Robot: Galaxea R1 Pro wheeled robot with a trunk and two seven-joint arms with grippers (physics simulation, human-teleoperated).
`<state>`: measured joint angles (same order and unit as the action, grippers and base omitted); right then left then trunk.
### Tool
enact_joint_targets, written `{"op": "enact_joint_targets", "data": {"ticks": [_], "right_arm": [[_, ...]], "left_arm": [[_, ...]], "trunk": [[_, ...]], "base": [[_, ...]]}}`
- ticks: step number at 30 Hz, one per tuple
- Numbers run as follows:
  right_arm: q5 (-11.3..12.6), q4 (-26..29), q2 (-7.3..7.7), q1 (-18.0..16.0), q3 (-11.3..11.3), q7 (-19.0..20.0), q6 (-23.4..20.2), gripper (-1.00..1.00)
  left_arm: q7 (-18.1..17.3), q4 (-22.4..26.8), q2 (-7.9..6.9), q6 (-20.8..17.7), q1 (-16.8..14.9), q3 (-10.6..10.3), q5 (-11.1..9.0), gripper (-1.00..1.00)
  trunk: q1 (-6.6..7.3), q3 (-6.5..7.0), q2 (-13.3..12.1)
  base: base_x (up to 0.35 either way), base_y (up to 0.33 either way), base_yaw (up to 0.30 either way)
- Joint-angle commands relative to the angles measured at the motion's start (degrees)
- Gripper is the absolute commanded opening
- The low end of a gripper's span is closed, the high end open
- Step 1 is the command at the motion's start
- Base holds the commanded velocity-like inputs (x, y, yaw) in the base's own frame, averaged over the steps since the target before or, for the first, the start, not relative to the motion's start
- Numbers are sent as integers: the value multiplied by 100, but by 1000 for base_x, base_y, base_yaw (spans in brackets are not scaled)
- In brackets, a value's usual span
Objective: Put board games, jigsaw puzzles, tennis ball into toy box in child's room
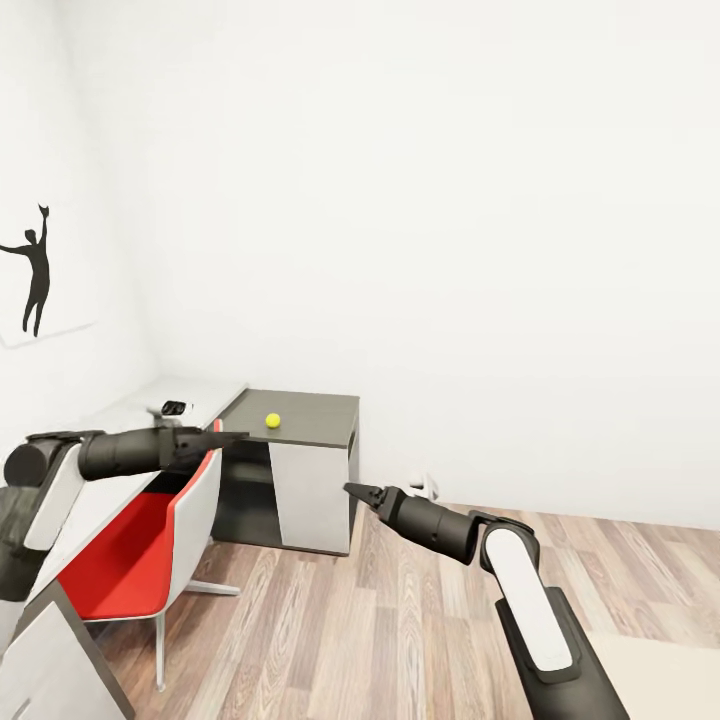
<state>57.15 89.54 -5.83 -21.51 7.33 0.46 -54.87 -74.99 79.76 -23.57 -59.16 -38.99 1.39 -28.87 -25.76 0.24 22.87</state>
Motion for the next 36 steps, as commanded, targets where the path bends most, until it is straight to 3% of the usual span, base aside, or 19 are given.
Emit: {"op": "enact_joint_targets", "data": {"ticks": [1, 2, 3, 6, 11, 14, 15, 18, 24, 36], "right_arm": [[-10, 2, -1, -2, -6, 0, -22, 100], [-28, 2, 0, -2, -12, -10, -23, 100], [-44, 2, 0, -2, -13, -14, -23, 100], [-257, 0, 7, -2, -27, -34, -17, 100], [-854, -6, 6, -3, -151, -53, -15, 100], [-1018, -7, 0, -4, -197, -63, -11, 100], [-1071, -11, 0, -3, -218, -67, -6, 100], [-1109, -11, 2, -5, -227, -65, 80, 100], [-1135, -8, 2, -4, -190, -63, 459, 100], [-1143, -7, -4, -4, -146, -78, 649, 100]], "left_arm": [[53, 34, 140, -44, -7, -40, 47, 100], [218, 67, 369, -34, -12, -135, 216, 100], [329, 70, 469, -25, -14, -184, 323, 100], [1240, -179, 984, 7, -19, -383, 1034, 100], [2386, -837, 1639, 25, -21, -406, 1379, 100], [2989, -1062, 1808, 38, -21, -419, 1420, 100], [3427, -1306, 1896, 71, -21, -421, 1423, 100], [3884, -1797, 1951, 327, -21, -422, 1426, 100], [4132, -2340, 1924, 783, -10, -423, 1438, 100], [4158, -2091, 1889, 786, -4, -416, 1465, 100]], "trunk": [[-2, -2, 5], [-2, -2, 5], [-2, -2, 5], [-2, -2, 5], [-2, -2, 5], [-2, -2, 5], [-2, -2, 5], [-2, -2, 5], [-2, -2, 5], [-2, -2, 5]], "base": [[0, 0, 0], [0, 0, 0], [0, 0, 0], [0, 0, 0], [0, 0, 0], [0, 0, 0], [0, 0, 0], [0, 0, 0], [0, 0, 0], [0, 0, 0]]}}
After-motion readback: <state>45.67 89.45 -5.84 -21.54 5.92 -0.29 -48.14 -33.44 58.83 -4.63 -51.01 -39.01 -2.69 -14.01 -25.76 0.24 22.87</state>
